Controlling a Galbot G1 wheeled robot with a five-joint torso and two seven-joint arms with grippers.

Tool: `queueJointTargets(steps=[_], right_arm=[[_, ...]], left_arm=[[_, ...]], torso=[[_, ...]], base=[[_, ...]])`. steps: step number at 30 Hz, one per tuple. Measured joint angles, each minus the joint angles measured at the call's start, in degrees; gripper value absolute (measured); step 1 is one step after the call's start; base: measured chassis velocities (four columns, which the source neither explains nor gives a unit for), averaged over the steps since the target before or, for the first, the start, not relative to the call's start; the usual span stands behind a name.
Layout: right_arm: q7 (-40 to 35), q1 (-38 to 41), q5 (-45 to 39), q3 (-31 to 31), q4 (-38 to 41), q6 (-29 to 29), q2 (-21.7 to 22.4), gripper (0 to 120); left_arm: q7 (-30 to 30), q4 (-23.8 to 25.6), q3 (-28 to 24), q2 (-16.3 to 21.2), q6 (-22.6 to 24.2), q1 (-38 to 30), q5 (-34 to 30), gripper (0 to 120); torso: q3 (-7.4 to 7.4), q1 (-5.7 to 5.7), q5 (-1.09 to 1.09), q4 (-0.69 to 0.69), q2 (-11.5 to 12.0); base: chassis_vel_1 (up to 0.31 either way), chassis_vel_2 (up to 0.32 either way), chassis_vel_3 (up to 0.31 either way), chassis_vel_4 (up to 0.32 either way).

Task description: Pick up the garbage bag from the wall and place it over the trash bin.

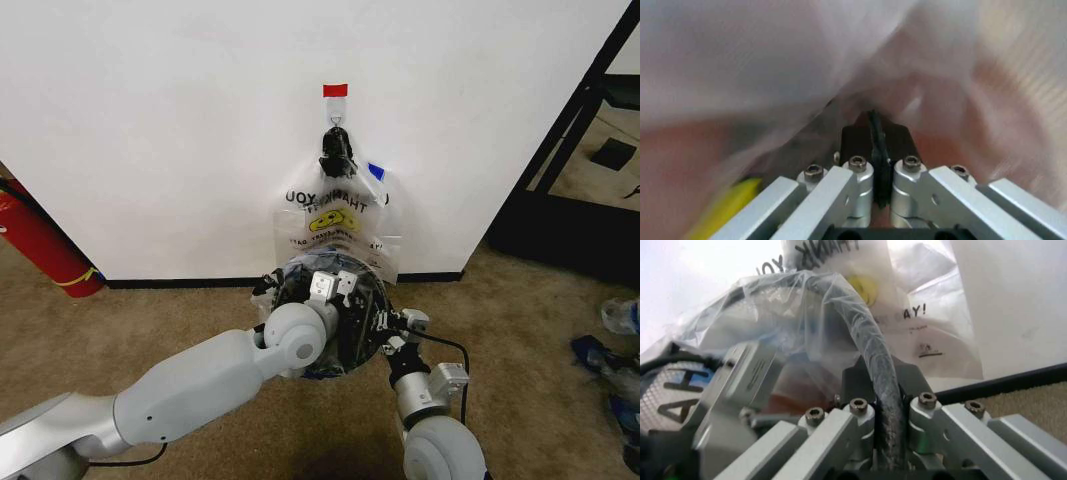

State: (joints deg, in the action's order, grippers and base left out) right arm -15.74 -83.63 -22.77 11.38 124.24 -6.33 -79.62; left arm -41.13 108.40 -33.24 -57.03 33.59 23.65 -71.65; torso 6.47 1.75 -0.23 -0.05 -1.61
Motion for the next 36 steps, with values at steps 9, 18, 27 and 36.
queueJointTargets(steps=[9,18,27,36], right_arm=[[-1.2,1.6,-2.9,1.4,-3.5,0.1,-1.6,1],[-1.7,1.9,-5.1,2.2,-4.6,-0.3,-2.2,1],[-1.4,1.2,-6.6,3.1,-4.2,-0.3,-1.7,1],[4.5,0.4,-0.6,3.6,-5.4,5.5,-0.7,1]], left_arm=[[-0.8,7.3,2.9,3.7,1.4,1.3,-2.1,0],[2.4,14.7,7.7,6.8,0.1,5.8,-4.2,10],[7.0,22.8,23.0,11.2,-2.6,13.0,-7.8,42],[8.7,22.9,33.4,14.2,-3.5,14.3,-15.5,77]], torso=[[0.0,0.0,0.0,0.0,0.0],[0.0,0.0,0.0,-0.01,0.0],[0.0,0.0,0.01,0.0,0.0],[0.0,0.0,0.0,0.0,0.0]], base=[[0.0,0.0,0.0,0.0],[0.0,0.0,0.0,0.0],[0.0,0.0,0.0,0.0],[0.0,0.0,0.0,0.0]])
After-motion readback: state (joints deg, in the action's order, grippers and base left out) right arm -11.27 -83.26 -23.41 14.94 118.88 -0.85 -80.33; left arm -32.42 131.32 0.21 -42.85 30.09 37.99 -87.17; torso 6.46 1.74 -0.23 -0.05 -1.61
